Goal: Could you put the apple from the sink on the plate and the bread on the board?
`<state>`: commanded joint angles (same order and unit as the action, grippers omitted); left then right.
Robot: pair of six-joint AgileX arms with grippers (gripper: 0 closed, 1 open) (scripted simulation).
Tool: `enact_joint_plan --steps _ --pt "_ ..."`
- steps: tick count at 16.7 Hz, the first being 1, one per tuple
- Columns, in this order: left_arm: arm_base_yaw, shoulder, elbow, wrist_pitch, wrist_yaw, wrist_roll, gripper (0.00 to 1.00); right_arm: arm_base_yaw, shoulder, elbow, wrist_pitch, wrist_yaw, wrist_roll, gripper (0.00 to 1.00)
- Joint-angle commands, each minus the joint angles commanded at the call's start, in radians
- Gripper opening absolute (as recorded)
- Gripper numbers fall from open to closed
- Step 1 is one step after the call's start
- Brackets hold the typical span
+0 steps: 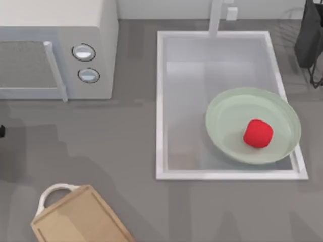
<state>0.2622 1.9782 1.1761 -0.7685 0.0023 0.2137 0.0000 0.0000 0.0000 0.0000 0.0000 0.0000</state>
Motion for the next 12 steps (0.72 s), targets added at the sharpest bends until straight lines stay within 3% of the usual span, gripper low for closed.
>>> enact_joint_plan --steps 7,12 --pt "0.038 -0.068 0.01 -0.08 0.011 0.024 0.0 0.0 0.0 0.0 0.0 0.0 0.0 1.0" --pt "0.04 -0.156 0.131 -0.22 0.015 0.034 0.0 0.0 0.0 0.0 0.0 0.0 0.0 1.0"
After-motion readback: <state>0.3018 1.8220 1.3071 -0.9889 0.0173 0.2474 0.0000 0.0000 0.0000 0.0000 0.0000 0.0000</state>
